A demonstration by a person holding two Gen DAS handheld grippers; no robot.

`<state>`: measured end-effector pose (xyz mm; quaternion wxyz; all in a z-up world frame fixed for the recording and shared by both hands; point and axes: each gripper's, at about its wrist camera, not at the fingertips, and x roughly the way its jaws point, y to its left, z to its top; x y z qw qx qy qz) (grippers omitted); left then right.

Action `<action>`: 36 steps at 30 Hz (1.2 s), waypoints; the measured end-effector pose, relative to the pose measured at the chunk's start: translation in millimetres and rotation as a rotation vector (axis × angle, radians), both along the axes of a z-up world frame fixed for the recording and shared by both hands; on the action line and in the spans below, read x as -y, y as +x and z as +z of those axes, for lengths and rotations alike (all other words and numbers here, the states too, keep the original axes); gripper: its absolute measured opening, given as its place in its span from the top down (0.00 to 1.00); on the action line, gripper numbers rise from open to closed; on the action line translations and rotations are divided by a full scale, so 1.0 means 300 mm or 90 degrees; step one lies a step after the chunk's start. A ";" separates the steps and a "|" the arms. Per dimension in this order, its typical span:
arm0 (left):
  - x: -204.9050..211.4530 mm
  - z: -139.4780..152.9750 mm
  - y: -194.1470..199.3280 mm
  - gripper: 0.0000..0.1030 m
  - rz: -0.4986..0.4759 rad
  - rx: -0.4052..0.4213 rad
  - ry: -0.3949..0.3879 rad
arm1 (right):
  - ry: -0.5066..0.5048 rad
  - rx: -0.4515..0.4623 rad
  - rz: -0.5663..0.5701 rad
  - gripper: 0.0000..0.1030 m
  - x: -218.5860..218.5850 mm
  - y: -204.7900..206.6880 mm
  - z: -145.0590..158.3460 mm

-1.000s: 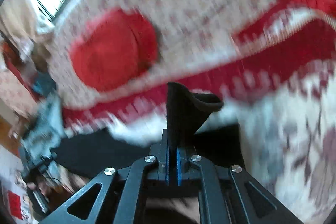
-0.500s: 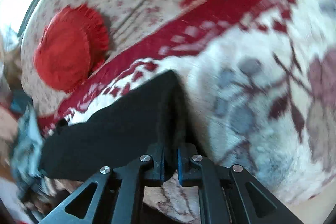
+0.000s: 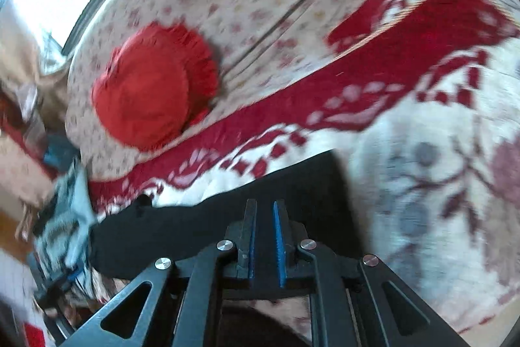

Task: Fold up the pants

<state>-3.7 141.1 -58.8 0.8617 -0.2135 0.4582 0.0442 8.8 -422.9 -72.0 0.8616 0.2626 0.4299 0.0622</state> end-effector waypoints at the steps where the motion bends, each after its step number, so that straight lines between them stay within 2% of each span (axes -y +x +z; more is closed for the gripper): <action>1: 0.022 -0.007 0.011 0.73 -0.007 -0.004 0.000 | -0.005 -0.007 0.008 0.92 -0.027 0.028 -0.017; 4: 0.087 -0.033 0.051 0.64 -0.030 -0.016 0.012 | -0.008 -0.026 0.029 0.92 -0.066 0.078 -0.071; 7: 0.137 -0.068 0.095 0.62 -0.046 -0.032 0.033 | -0.028 -0.053 0.024 0.92 -0.063 0.127 -0.135; 9: 0.164 -0.088 0.121 0.60 -0.050 -0.037 0.059 | -0.015 -0.043 0.018 0.92 -0.047 0.142 -0.149; 11: 0.182 -0.092 0.137 0.51 -0.051 -0.033 0.076 | -0.007 -0.036 0.014 0.92 -0.036 0.167 -0.161; 13: 0.199 -0.091 0.152 0.47 -0.050 -0.031 0.090 | -0.004 -0.038 0.014 0.92 -0.036 0.192 -0.167; 16: 0.214 -0.082 0.160 0.47 -0.048 -0.035 0.100 | -0.030 -0.041 0.021 0.92 -0.052 0.203 -0.143; 20: 0.219 -0.065 0.142 0.47 -0.052 -0.033 0.092 | -0.033 -0.036 0.021 0.92 -0.058 0.162 -0.095; 26: 0.241 -0.024 0.096 0.47 -0.057 -0.021 0.084 | -0.045 -0.020 0.068 0.92 -0.115 0.086 -0.035; 31: 0.273 -0.016 0.076 0.47 -0.070 -0.020 0.090 | -0.062 -0.046 0.082 0.91 -0.137 0.044 -0.075; 36: 0.299 -0.078 0.098 0.46 -0.083 -0.068 0.108 | -0.070 -0.070 0.084 0.91 -0.137 0.053 -0.139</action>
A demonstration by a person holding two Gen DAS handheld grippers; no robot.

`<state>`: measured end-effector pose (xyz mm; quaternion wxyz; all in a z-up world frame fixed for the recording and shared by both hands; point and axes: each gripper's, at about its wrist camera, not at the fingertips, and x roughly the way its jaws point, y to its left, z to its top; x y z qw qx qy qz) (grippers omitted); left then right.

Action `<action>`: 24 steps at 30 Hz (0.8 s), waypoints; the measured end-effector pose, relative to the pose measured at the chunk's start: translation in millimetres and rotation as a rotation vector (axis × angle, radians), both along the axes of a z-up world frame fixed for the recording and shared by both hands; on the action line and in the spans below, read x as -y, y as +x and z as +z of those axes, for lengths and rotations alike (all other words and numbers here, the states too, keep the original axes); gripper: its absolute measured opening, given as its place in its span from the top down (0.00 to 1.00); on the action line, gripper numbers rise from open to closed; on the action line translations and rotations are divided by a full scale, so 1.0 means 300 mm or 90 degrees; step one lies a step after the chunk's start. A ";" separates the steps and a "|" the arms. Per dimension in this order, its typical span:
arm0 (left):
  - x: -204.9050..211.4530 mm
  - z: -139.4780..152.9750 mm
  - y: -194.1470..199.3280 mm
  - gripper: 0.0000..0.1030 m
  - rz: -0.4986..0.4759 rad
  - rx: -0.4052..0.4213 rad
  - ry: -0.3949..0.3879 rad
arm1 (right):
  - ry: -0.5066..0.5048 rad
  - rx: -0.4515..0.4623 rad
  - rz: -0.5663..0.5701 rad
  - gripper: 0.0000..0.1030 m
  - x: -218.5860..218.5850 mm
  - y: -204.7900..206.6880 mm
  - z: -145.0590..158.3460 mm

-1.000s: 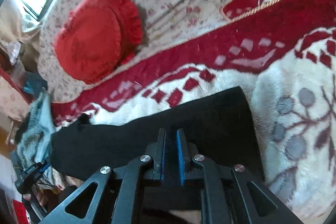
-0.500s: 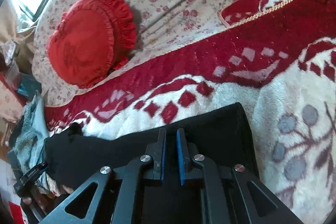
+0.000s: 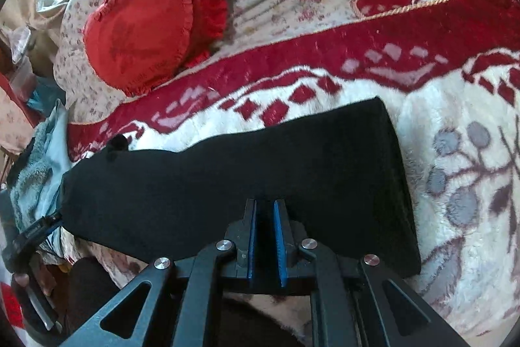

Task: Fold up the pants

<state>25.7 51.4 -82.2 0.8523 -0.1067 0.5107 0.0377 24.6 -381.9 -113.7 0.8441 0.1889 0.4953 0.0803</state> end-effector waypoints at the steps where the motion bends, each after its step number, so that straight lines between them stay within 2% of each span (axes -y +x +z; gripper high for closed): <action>1: 0.002 -0.008 0.001 0.46 0.001 -0.002 0.006 | 0.003 0.002 -0.005 0.91 0.002 0.002 0.002; 5: 0.014 0.001 -0.001 0.46 -0.002 -0.002 0.014 | -0.015 0.012 -0.007 0.91 -0.013 0.014 0.035; 12: 0.028 0.034 0.010 0.46 -0.002 0.010 -0.018 | 0.028 0.048 0.052 0.84 -0.117 0.050 0.124; 18: 0.059 0.024 0.042 0.46 -0.008 0.010 -0.016 | 0.071 0.073 0.153 0.77 -0.337 0.162 0.184; 24: 0.059 0.013 0.065 0.46 -0.007 0.011 -0.012 | 0.097 0.044 0.224 0.74 -0.563 0.312 0.147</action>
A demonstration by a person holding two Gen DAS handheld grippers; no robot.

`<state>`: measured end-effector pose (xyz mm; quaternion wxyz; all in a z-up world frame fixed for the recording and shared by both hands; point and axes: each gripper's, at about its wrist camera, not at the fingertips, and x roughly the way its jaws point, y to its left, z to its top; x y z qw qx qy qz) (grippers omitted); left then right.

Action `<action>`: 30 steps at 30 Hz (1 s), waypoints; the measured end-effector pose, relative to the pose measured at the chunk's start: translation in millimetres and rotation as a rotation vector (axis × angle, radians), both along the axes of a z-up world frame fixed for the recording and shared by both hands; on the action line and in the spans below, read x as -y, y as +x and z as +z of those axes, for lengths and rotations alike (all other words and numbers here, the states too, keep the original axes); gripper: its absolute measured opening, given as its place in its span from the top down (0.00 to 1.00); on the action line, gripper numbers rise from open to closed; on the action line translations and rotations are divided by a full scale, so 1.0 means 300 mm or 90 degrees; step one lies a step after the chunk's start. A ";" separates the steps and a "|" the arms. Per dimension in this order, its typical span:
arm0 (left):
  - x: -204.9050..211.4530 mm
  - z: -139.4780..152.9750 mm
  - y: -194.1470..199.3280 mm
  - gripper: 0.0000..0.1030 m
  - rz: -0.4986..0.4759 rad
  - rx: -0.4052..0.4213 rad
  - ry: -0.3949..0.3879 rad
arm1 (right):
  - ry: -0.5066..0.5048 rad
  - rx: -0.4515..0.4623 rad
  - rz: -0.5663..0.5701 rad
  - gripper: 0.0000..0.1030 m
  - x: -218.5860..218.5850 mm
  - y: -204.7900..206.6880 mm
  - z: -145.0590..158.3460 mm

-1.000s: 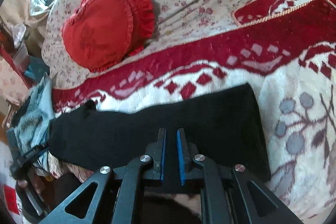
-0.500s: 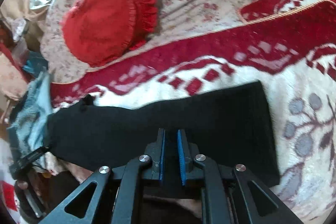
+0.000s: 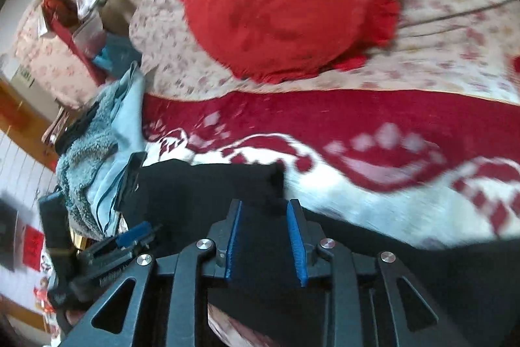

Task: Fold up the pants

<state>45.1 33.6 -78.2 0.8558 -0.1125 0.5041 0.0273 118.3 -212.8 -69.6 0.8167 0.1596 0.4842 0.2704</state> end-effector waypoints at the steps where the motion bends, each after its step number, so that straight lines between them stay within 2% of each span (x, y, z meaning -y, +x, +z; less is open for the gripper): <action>1: -0.001 -0.003 0.003 0.46 0.001 -0.001 -0.001 | 0.000 -0.010 0.006 0.74 -0.032 0.027 -0.016; 3: -0.002 -0.008 0.008 0.46 0.000 -0.001 -0.004 | -0.015 -0.029 0.018 0.74 -0.089 0.070 -0.052; 4: 0.000 -0.008 0.007 0.46 0.000 -0.001 -0.006 | -0.042 -0.027 0.028 0.75 -0.120 0.083 -0.069; 5: 0.001 -0.009 0.008 0.44 0.000 -0.001 -0.007 | -0.063 -0.015 0.031 0.86 -0.136 0.089 -0.070; 6: 0.000 -0.010 0.010 0.43 -0.001 0.001 -0.010 | -0.101 0.020 0.027 0.91 -0.154 0.089 -0.067; 8: -0.001 -0.017 0.014 0.41 -0.001 0.000 -0.014 | -0.119 0.047 0.030 0.91 -0.156 0.097 -0.059; 11: 0.006 -0.025 0.017 0.38 -0.001 0.002 -0.009 | -0.113 0.041 0.020 0.93 -0.128 0.123 -0.076; 12: 0.011 -0.027 0.017 0.36 -0.004 0.003 -0.007 | -0.126 0.045 0.018 0.98 -0.131 0.129 -0.087; 13: 0.015 -0.027 0.016 0.36 -0.005 0.004 -0.002 | -0.169 0.056 0.006 1.00 -0.137 0.137 -0.102; 14: 0.020 -0.027 0.015 0.36 -0.006 0.004 0.004 | -0.203 0.058 -0.005 1.00 -0.139 0.148 -0.116; 15: 0.024 -0.024 0.013 0.36 -0.009 0.003 0.008 | -0.198 0.046 -0.008 1.00 -0.130 0.155 -0.125; 18: 0.018 -0.012 0.004 0.36 -0.009 0.004 -0.002 | -0.084 0.005 -0.015 1.00 -0.063 0.139 -0.106; 21: 0.011 0.011 -0.009 0.36 -0.004 0.009 -0.029 | -0.070 0.017 -0.041 0.99 0.007 0.086 -0.049; 23: 0.027 0.031 -0.018 0.36 -0.007 0.017 -0.038 | -0.067 0.023 -0.045 0.93 0.059 0.040 -0.018; 24: 0.045 0.044 -0.023 0.36 -0.015 0.022 -0.040 | -0.072 0.021 -0.041 0.90 0.085 0.017 -0.007; 25: 0.065 0.052 -0.025 0.36 -0.025 0.025 -0.039 | -0.084 0.018 -0.033 0.79 0.102 -0.002 -0.001; 26: 0.085 0.059 -0.026 0.36 -0.035 0.027 -0.038 | -0.101 0.014 -0.023 0.75 0.119 -0.020 -0.002; 30: 0.174 0.065 -0.025 0.36 -0.070 0.024 -0.028 | -0.168 0.006 -0.014 0.75 0.205 -0.106 -0.032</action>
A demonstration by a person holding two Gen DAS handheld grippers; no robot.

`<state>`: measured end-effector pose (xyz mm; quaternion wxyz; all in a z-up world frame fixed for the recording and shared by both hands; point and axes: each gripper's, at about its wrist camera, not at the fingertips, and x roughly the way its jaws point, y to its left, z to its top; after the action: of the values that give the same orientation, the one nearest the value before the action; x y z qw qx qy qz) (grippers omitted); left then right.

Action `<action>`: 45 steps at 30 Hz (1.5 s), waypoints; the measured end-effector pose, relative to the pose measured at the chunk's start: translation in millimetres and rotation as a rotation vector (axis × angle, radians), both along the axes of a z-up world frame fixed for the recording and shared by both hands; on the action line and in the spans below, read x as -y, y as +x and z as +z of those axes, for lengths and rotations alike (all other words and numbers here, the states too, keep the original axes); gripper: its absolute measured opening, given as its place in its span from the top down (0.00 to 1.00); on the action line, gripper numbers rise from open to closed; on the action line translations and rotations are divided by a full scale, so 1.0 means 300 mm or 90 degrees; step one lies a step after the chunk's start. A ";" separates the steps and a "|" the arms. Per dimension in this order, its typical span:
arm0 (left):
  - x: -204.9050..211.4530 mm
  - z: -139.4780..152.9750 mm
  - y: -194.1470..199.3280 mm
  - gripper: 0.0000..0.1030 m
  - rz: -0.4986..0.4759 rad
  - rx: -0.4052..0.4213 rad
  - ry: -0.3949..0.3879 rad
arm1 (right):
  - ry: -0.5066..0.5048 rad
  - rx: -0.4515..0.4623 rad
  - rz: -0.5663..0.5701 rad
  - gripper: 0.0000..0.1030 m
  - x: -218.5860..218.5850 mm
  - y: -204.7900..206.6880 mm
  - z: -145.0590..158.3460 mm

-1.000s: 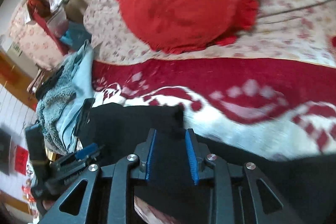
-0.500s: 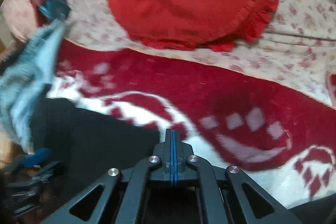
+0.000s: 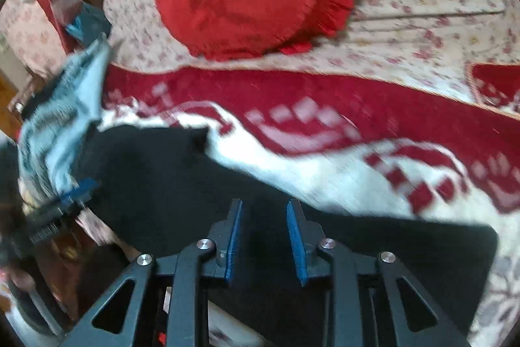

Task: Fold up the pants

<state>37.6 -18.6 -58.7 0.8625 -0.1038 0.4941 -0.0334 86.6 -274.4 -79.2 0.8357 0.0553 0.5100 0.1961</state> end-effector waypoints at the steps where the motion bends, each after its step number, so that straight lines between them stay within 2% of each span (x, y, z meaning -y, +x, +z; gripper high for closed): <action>1: 0.029 0.001 0.000 0.36 -0.012 0.000 0.005 | -0.008 0.002 -0.008 0.75 0.030 -0.021 -0.006; 6: 0.129 -0.016 0.017 0.36 -0.047 -0.010 0.028 | 0.022 0.006 -0.081 0.75 0.222 -0.110 -0.040; 9: 0.183 -0.032 0.028 0.36 -0.061 -0.015 0.034 | 0.009 -0.006 -0.120 0.75 0.301 -0.142 -0.082; 10: 0.205 -0.039 0.034 0.36 -0.065 -0.017 0.039 | 0.015 -0.006 -0.128 0.75 0.327 -0.151 -0.091; 12: 0.235 -0.052 0.045 0.36 -0.068 -0.026 0.049 | 0.067 0.000 -0.146 0.75 0.381 -0.172 -0.095; 14: 0.256 -0.060 0.051 0.36 -0.069 -0.031 0.051 | 0.059 0.013 -0.176 0.75 0.420 -0.190 -0.086; 17: 0.296 -0.050 0.052 0.36 -0.086 -0.030 0.059 | 0.035 0.029 -0.202 0.75 0.453 -0.216 -0.084; 20: 0.337 -0.025 0.056 0.36 -0.108 -0.019 0.063 | 0.073 0.038 -0.213 0.75 0.497 -0.257 -0.081; 24: 0.387 -0.002 0.065 0.36 -0.126 -0.011 0.060 | 0.087 0.045 -0.229 0.74 0.548 -0.313 -0.087; 28: 0.443 0.009 0.081 0.36 -0.151 -0.020 0.042 | 0.104 0.034 -0.238 0.73 0.584 -0.349 -0.115; 33: 0.527 0.030 0.097 0.36 -0.196 -0.017 0.045 | 0.112 0.028 -0.261 0.70 0.621 -0.375 -0.141; 37: 0.598 0.044 0.107 0.36 -0.232 -0.014 0.039 | 0.145 0.013 -0.277 0.69 0.655 -0.386 -0.170; 45: 0.782 0.016 0.122 0.36 -0.322 -0.042 0.038 | 0.153 0.010 -0.274 0.68 0.655 -0.394 -0.183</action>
<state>74.3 -253.1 -54.0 0.8128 0.0476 0.5331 -0.2298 -31.6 -470.9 -134.1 0.8496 0.2600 0.4531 0.0731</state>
